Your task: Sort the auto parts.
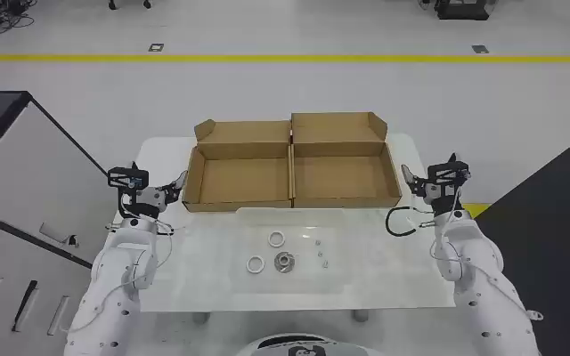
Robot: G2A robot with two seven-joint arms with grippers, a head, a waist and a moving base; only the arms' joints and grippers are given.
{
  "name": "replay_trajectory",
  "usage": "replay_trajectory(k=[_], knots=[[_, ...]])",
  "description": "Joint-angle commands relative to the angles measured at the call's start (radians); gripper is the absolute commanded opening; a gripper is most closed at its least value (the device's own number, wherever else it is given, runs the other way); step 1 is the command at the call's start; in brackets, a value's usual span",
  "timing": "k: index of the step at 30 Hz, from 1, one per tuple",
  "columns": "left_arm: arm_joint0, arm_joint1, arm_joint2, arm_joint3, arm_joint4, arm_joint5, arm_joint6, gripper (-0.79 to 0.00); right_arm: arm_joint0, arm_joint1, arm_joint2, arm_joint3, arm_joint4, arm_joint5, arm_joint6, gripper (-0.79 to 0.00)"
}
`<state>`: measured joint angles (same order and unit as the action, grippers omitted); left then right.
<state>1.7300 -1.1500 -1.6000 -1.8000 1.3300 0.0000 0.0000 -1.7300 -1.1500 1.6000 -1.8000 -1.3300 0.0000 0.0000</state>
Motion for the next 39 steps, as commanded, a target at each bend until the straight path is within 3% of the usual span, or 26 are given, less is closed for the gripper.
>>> replay_trajectory(k=[1, 11, 18, 28, 33, 39], knots=[[0.0, 0.0, 0.0, 0.0, 0.0, 0.0, 0.0, 0.0, 0.0, 0.0, 0.0, 0.0, 0.0, 0.0, 0.0, 0.0], [0.0, 0.0, 0.0, 0.0, 0.0, 0.0, 0.0, 0.0, 0.014, 0.002, 0.018, -0.017, -0.006, -0.017, -0.017, 0.0], [0.0, 0.0, 0.0, 0.0, 0.0, 0.0, 0.0, 0.0, 0.065, 0.017, 0.091, -0.097, 0.014, -0.22, 0.011, 0.0], [0.0, 0.0, 0.0, 0.0, 0.0, 0.0, 0.0, 0.0, 0.182, 0.054, 0.206, -0.194, 0.3, -0.689, 0.307, 0.0], [0.0, 0.0, 0.0, 0.0, 0.0, 0.0, 0.0, 0.0, 0.248, 0.076, 0.207, -0.18, 0.464, -0.823, 0.492, 0.0], [0.0, 0.0, 0.0, 0.0, 0.0, 0.0, 0.0, 0.0, 0.314, 0.102, 0.152, -0.18, 0.673, -0.885, 0.722, 0.0]])
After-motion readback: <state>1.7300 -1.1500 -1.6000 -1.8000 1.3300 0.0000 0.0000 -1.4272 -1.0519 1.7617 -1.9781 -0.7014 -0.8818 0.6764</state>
